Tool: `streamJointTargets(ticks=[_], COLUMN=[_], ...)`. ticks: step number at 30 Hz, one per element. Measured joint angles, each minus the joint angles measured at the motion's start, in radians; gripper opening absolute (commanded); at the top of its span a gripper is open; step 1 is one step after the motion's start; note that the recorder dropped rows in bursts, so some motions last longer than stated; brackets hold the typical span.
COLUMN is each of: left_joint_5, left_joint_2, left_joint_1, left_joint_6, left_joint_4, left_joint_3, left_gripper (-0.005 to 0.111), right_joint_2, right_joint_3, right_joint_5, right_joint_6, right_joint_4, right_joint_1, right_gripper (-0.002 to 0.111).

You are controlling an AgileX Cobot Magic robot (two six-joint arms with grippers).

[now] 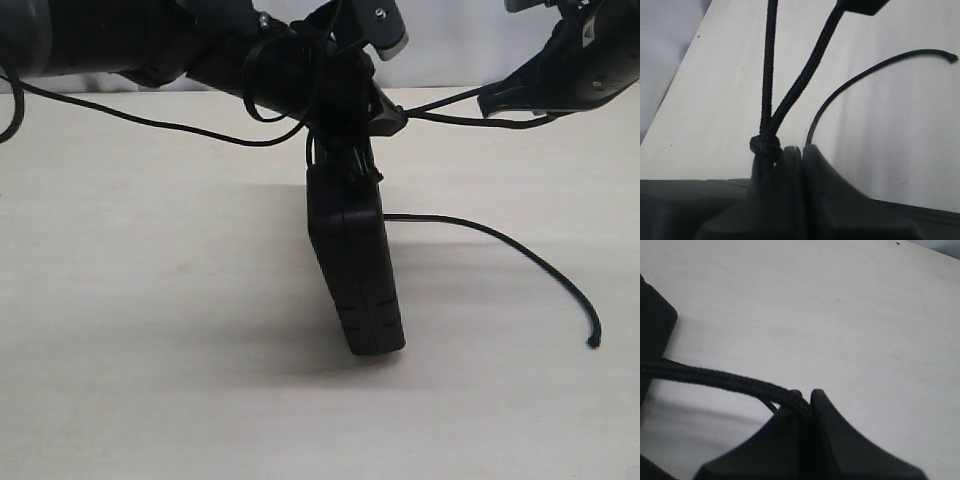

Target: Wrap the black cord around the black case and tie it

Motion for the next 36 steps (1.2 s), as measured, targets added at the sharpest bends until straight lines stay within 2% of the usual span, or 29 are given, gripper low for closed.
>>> streamJointTargets(ticks=[8,13,22,31,36], left_joint_5=[0.014,0.069,0.151,0.163,0.177], left_joint_2=[-0.011,-0.045,-0.105,-0.107,-0.107], left_joint_1=[0.006,0.06,0.135,0.138,0.138], left_joint_6=[-0.06,-0.117,-0.133,-0.136,-0.152], left_joint_4=[0.06,0.135,0.149,0.154,0.183], left_joint_3=[-0.002,-0.002,-0.002,-0.002,-0.002], left_gripper=[0.0,0.0,0.0,0.0,0.0], right_joint_2=[0.0,0.0,0.0,0.002,0.039], right_joint_3=[0.0,0.0,0.0,0.0,0.0], right_joint_5=[-0.03,-0.063,-0.099,-0.104,-0.118], right_joint_6=[-0.03,-0.081,-0.257,-0.501,-0.566], right_joint_4=[0.096,0.184,0.432,0.753,0.814], right_joint_1=[0.0,0.0,0.0,0.003,0.07], right_gripper=[0.004,0.004,0.004,0.004,0.004])
